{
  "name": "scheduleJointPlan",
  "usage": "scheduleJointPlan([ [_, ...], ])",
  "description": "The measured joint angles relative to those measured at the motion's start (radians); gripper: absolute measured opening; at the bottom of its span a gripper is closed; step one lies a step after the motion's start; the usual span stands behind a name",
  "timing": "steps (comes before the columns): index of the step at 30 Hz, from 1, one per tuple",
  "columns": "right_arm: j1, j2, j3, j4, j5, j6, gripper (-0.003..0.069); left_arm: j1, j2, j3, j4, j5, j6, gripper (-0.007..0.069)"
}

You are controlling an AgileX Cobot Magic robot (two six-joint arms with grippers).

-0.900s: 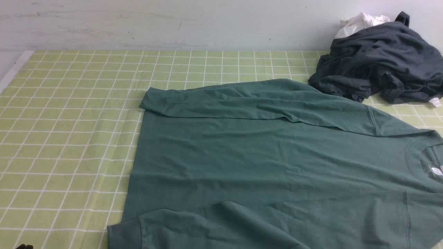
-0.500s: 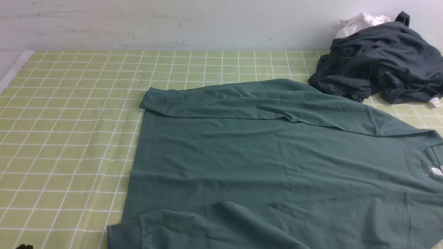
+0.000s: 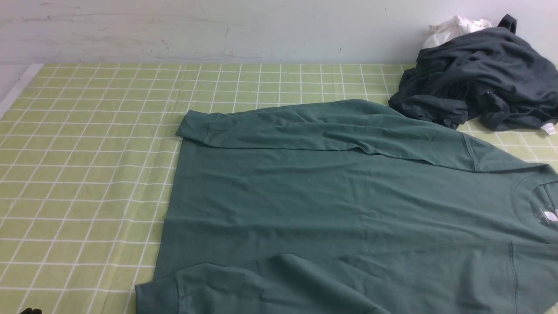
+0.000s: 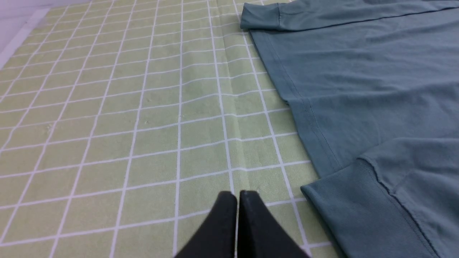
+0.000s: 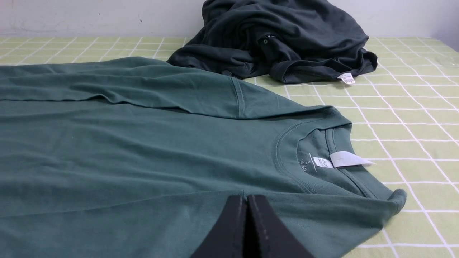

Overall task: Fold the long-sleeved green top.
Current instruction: Use the left arm to clamp the cuff closest to it

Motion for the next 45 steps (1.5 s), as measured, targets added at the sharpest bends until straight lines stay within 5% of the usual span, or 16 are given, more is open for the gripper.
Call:
scheduleJointPlan([
  [11,0.000,0.000,0.000,0.000,0.000,0.001,-0.0015,0.000,0.000,0.000,0.007,-0.023,0.005,-0.0003],
  [18,0.000,0.000,0.002,-0.040,-0.035,-0.003,-0.0015,0.000,0.000,0.000,0.007,-0.290,0.007,-0.0003],
  [26,0.000,0.000,0.006,-0.099,-0.619,0.013,-0.0015,0.000,0.000,0.000,0.003,-0.750,-0.012,-0.0003],
  [31,0.000,0.000,0.006,-0.073,-1.001,0.079,-0.0015,0.000,0.000,-0.003,0.001,-0.972,-0.263,-0.0003],
  [34,0.000,0.000,0.003,-0.025,-1.117,0.128,-0.0015,0.000,0.000,-0.086,0.045,-0.921,-0.401,-0.0003],
  [38,0.000,0.041,-0.139,-0.016,-1.005,0.153,-0.0015,0.000,0.084,-0.311,0.169,-0.733,-0.433,-0.0003],
  [45,0.000,0.323,-0.504,-0.139,-0.480,0.125,-0.0015,0.000,0.434,-0.569,0.332,-0.477,-0.461,-0.0003],
])
